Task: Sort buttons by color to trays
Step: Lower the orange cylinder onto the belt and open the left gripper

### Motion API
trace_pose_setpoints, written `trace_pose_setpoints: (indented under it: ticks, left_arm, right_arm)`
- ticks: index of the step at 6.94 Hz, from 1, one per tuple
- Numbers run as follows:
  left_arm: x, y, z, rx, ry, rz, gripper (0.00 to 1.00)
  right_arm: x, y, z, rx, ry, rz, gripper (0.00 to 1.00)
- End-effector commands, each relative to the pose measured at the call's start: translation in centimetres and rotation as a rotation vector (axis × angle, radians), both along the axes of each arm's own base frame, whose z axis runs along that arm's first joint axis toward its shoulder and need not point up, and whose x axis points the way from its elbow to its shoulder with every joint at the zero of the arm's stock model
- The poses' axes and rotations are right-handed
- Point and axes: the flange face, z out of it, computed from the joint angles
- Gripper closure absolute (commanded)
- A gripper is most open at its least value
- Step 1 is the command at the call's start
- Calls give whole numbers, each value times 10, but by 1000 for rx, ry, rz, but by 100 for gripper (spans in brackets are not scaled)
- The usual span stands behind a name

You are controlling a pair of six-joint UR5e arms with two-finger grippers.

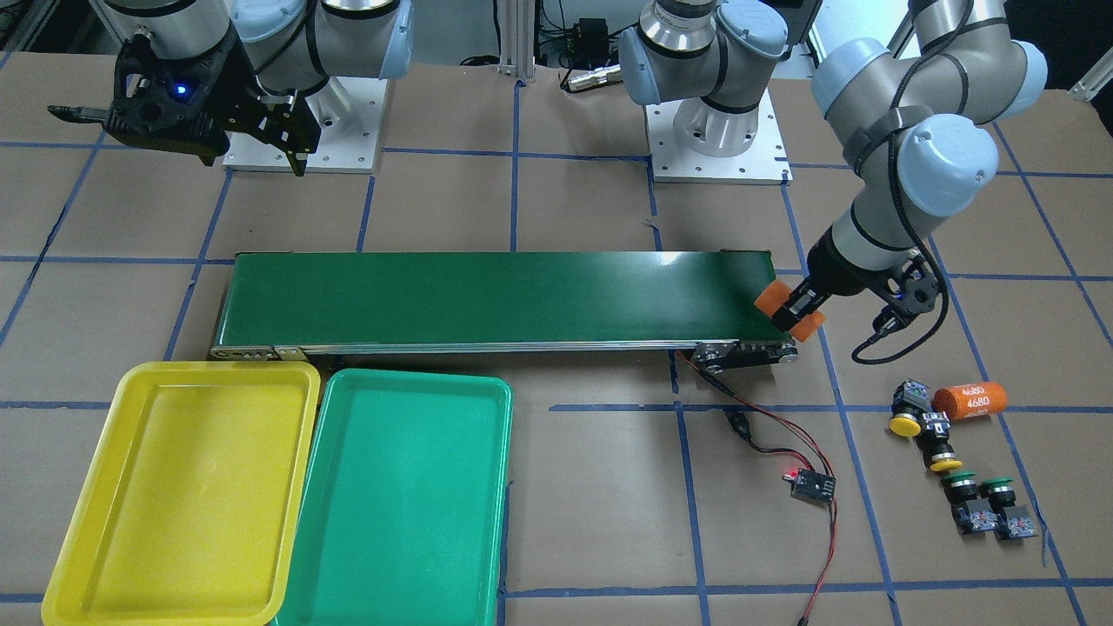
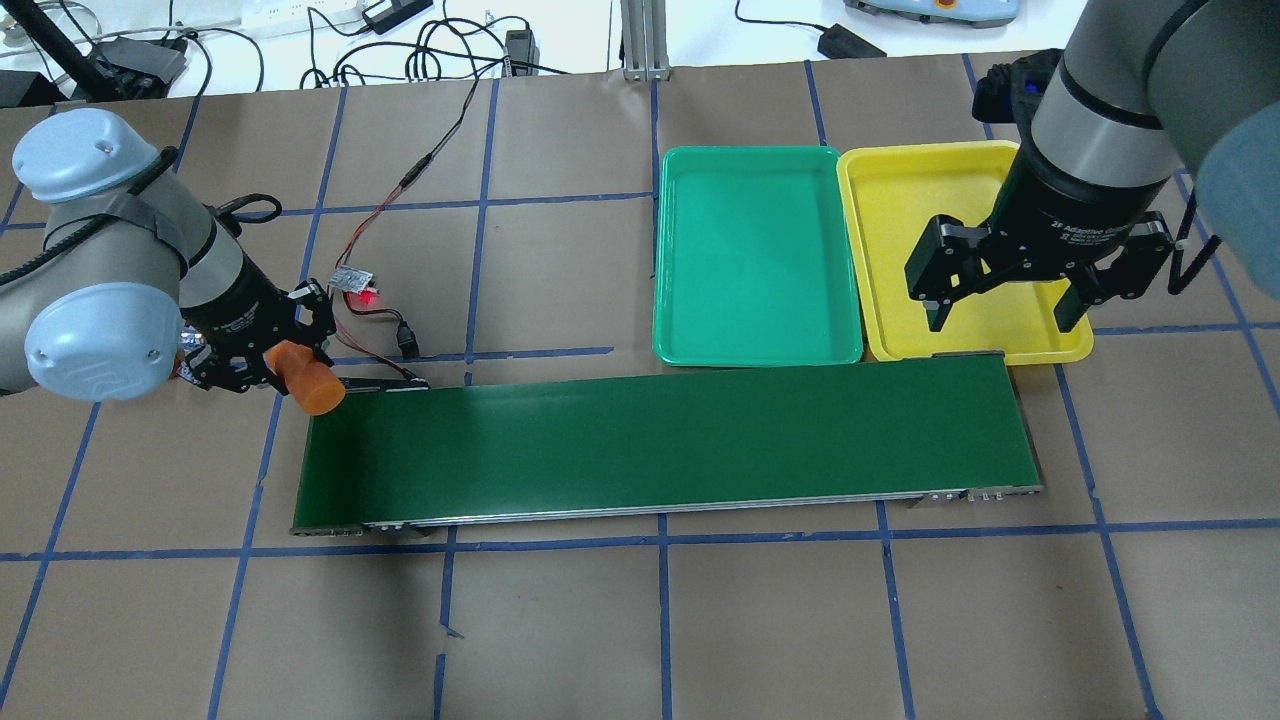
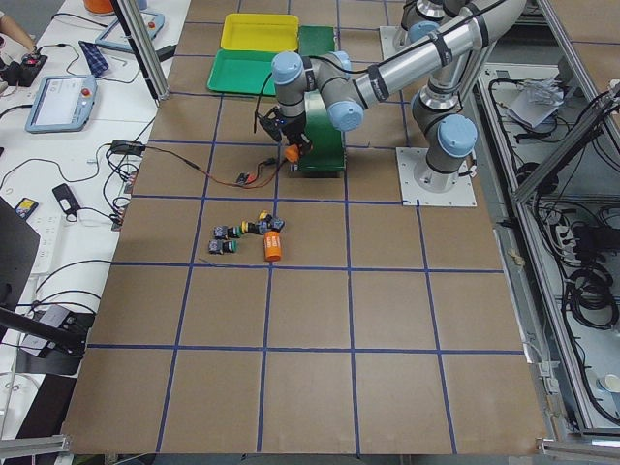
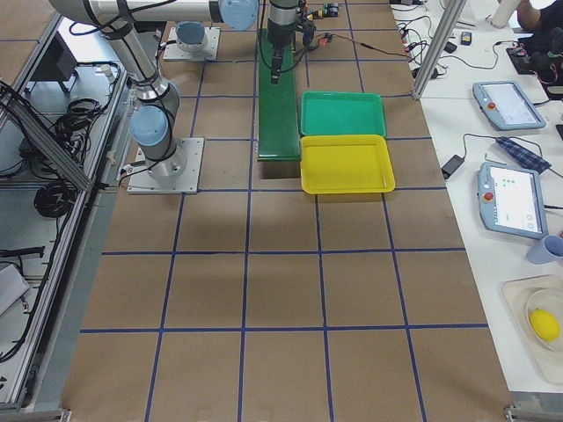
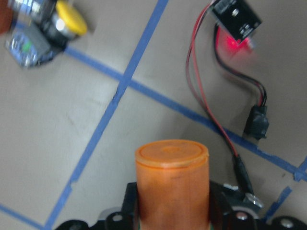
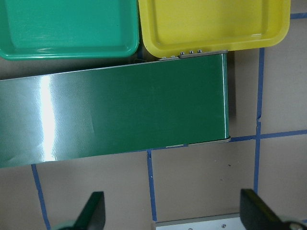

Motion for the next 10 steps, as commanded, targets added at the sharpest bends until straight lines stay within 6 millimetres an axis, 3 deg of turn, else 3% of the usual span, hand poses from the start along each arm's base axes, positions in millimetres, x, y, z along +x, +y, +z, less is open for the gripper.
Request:
trace_pose_setpoints:
  ticks: [1,3,4,5,7,8,9,10]
  left_arm:
    - [-38,30,12,73,-16,241,100]
    - [-61,39,-12,129,-49,407,100]
    - [-68,43,-17,141,-52,398,100]
    - [-68,48,-23,155,-60,427,100]
    - [-66,37,-33,127,-64,486,100]
    - [-65,39,-47,161,-79,483,96]
    - [-63,38,-51,167,-95,469,44]
    - [-56,37,-49,151,-159,445,7]
  right_arm:
    - [0,0,-1,4,2,0,0]
    - [0,-1,0,0,2,-1,0]
    - [0,0,-1,1,2,0,0]
    - [0,0,-3,6,2,0,0]
    - [0,1,-4,9,2,0,0]
    - [0,1,-5,10,2,0,0]
    - [0,1,-5,10,2,0,0]
    - [0,1,-4,10,2,0,0]
